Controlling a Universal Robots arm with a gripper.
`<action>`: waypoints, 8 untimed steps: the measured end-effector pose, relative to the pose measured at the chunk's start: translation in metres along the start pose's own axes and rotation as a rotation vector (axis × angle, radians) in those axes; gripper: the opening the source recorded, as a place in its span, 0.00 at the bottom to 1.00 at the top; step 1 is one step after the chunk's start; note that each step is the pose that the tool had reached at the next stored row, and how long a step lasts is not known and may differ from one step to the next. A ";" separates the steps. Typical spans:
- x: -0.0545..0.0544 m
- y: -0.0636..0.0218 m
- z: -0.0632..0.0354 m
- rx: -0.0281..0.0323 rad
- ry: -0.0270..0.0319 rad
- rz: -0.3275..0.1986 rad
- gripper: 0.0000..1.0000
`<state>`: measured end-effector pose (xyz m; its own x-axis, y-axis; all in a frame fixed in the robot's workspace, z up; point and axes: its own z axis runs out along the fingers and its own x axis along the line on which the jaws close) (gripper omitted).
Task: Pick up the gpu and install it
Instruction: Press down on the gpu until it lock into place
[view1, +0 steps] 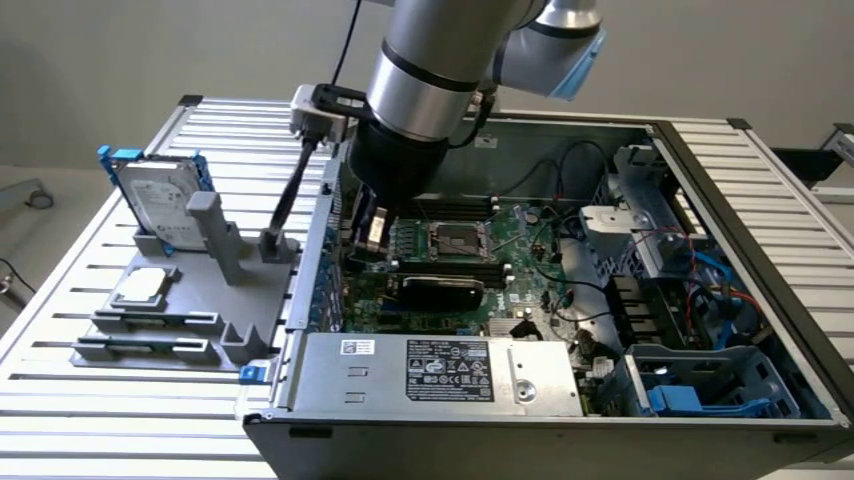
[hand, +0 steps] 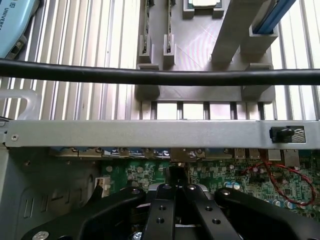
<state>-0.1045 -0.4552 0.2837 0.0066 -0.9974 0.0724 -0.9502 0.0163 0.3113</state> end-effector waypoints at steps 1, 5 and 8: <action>0.000 0.0000 -0.0001 -0.0012 -0.0009 0.003 0.11; -0.001 0.0001 -0.0006 -0.0082 -0.0045 0.013 0.11; -0.001 0.0005 -0.0017 -0.0195 -0.0061 0.018 0.11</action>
<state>-0.1045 -0.4544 0.2854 -0.0122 -0.9973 0.0724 -0.9439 0.0354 0.3284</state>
